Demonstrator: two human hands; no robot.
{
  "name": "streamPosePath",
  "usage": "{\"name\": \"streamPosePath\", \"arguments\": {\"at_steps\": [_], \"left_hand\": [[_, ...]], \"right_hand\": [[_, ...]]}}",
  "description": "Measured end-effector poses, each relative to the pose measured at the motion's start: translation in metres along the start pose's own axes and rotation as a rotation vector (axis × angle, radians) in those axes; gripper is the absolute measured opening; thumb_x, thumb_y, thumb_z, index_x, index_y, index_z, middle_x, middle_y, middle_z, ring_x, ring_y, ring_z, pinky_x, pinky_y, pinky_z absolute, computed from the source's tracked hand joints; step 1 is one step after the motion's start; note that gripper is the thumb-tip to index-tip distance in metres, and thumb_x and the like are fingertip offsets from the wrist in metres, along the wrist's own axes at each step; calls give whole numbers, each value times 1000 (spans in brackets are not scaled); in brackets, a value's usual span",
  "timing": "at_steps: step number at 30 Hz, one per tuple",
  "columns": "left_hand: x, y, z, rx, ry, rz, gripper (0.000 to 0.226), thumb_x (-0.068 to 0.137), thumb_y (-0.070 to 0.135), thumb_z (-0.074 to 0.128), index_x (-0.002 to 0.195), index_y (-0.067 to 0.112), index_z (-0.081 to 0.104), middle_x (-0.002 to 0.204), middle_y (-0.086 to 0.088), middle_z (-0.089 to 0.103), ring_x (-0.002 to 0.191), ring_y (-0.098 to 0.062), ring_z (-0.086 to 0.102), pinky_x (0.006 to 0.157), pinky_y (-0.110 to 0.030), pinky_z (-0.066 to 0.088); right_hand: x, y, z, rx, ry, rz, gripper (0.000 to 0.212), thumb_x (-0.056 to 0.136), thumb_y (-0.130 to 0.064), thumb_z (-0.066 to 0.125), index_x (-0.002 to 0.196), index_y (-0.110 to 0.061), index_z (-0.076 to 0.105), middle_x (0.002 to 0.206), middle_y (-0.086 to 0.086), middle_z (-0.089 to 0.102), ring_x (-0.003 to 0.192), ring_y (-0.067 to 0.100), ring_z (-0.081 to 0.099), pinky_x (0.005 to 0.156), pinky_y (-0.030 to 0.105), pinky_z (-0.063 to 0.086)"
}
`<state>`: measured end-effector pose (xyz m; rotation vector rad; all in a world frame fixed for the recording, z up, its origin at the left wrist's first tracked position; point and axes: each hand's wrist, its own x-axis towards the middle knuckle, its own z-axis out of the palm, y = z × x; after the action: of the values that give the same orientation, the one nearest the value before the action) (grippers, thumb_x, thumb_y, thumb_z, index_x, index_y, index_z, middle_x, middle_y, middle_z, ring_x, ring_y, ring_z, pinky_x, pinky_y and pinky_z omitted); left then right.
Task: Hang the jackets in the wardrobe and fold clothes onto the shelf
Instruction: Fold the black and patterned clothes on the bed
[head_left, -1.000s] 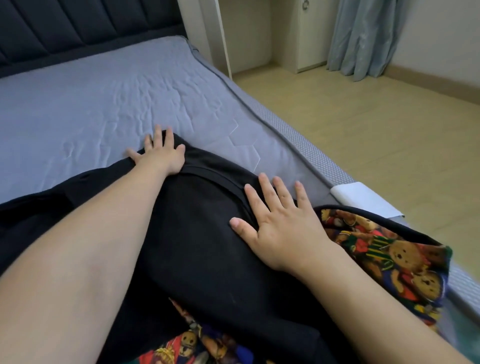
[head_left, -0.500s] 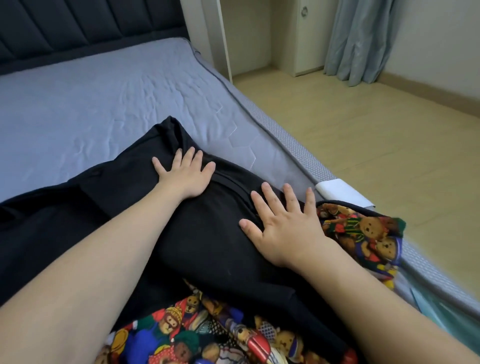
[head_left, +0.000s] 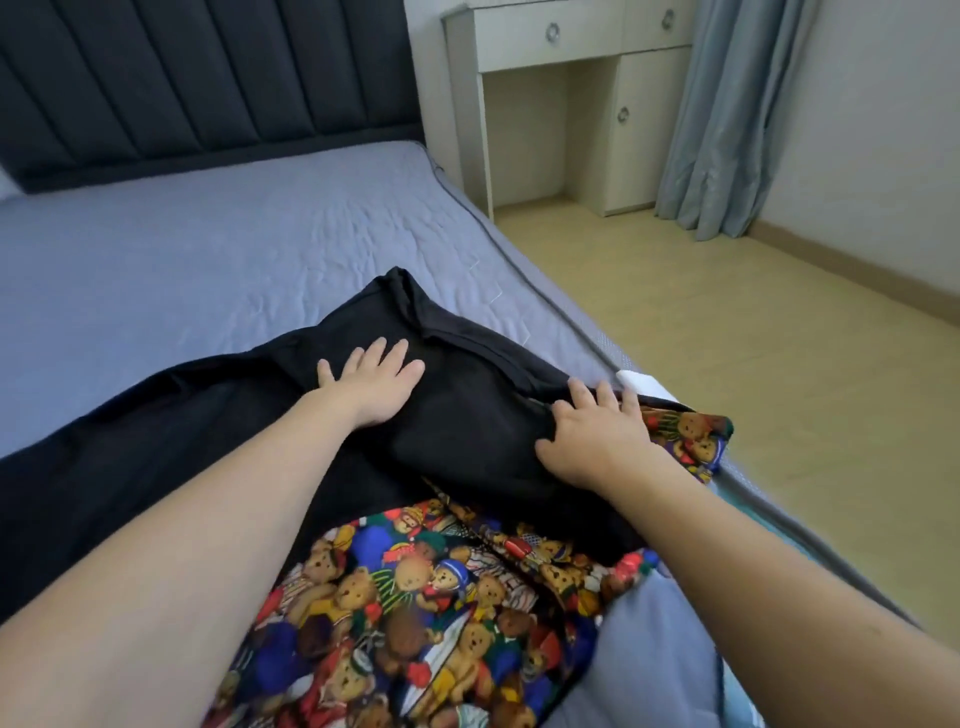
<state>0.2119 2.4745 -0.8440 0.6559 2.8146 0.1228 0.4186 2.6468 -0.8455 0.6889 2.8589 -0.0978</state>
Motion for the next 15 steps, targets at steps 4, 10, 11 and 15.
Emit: {"name": "streamPosePath", "arguments": {"at_steps": [4,10,11,15], "left_hand": [[-65,-95,-10,38,78,-84,63,94,66,12,152,47,-3,163,12,-12,150,-15,-14,116,-54,-15],[-169,-291,-24,-195,114,-554,72,94,61,30,155,38,-1,164,1,-9,151,-26,-9,119,-53,-4],[-185,-320,-20,-284,122,-612,74,94,59,35,155,36,1,165,-1,-7,151,-28,-6,120,-52,0],[-226,-396,10,-617,202,-646,70,89,41,49,152,20,27,159,-12,24,141,-34,30,114,-48,32]], "right_hand": [[-16,-68,-29,26,130,-158,48,93,-40,37,134,-16,47,150,8,31,140,32,23,116,52,15],[-66,-245,-25,-13,-20,-589,45,91,-41,44,130,-19,50,137,4,42,128,31,40,102,44,38],[-77,-274,-23,-5,-77,-635,44,91,-41,45,129,-20,51,136,4,43,127,31,43,101,44,40],[-125,-381,-7,13,-492,-685,37,92,-42,49,86,-8,60,95,12,68,88,29,65,81,35,51]]}}
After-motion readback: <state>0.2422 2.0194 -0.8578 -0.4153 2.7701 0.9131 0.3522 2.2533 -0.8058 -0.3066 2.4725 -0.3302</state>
